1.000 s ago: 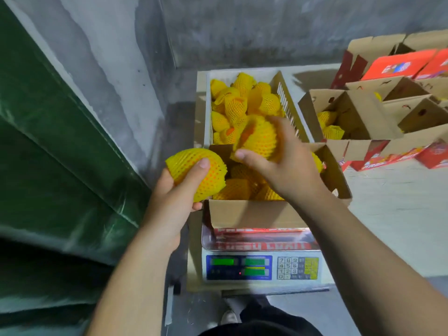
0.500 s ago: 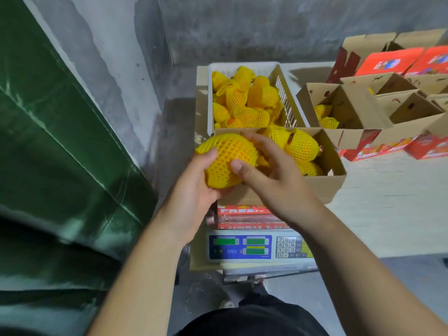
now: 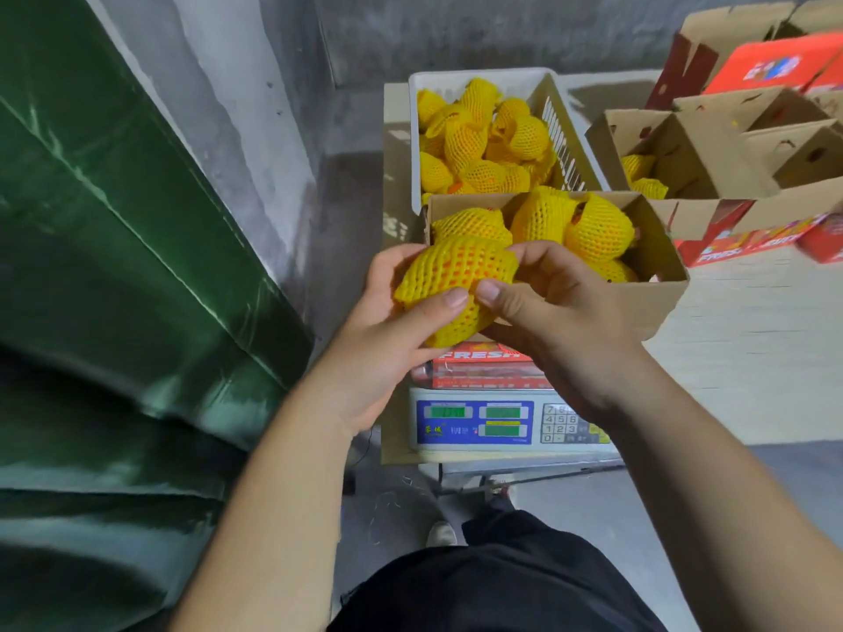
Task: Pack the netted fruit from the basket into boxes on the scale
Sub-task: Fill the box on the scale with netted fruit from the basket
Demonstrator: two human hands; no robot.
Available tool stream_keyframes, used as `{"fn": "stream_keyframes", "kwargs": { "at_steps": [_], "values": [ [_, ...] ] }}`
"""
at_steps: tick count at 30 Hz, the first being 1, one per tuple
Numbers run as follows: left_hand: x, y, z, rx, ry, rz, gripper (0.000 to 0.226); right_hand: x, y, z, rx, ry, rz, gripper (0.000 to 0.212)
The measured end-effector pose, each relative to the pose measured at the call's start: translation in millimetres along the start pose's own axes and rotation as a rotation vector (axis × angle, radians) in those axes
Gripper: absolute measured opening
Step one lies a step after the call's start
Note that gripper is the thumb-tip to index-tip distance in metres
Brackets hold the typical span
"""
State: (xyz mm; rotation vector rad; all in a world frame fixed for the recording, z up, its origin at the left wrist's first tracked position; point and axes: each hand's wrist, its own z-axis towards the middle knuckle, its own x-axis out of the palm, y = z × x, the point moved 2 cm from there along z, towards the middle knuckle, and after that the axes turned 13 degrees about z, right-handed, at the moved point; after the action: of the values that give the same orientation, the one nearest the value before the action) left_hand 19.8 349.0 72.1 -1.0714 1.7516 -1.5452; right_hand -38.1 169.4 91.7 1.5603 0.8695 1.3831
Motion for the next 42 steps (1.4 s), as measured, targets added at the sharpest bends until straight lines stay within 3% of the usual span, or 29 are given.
{"fn": "stream_keyframes", "kwargs": {
  "at_steps": [6,12,17,20,22,25,30,33,38,42],
  "values": [
    [-10,7,-15,0.01,0.048,-0.053,0.049,15,2,-6,0.021,0.1,-0.028,0.02],
    [-3,2,-20,-0.009,0.036,0.005,0.076,16,10,-4,0.073,0.144,-0.066,0.036],
    [7,-5,-14,-0.005,-0.053,0.036,0.058,13,6,-5,0.027,0.007,-0.027,0.026],
    [15,-8,-8,0.018,-0.096,-0.051,0.056,11,0,-4,0.081,-0.064,-0.002,0.049],
    [17,-12,-4,0.05,-0.103,-0.169,0.061,13,-2,-4,0.132,-0.056,-0.042,0.055],
    [19,-14,2,0.063,-0.101,-0.235,0.071,19,0,-6,0.134,0.023,-0.123,0.039],
    [29,-13,10,0.001,0.063,-0.153,0.081,18,-1,-6,0.083,-0.001,-0.182,0.053],
    [26,-9,12,-0.109,0.024,0.02,0.103,13,0,-2,0.059,-0.064,-0.196,0.067],
    [17,2,11,-0.047,-0.109,0.144,0.07,11,-8,3,0.014,-0.131,-0.056,0.043],
    [12,1,13,0.035,-0.141,0.219,0.041,14,-12,3,0.055,-0.056,-0.056,0.053]
  ]
}}
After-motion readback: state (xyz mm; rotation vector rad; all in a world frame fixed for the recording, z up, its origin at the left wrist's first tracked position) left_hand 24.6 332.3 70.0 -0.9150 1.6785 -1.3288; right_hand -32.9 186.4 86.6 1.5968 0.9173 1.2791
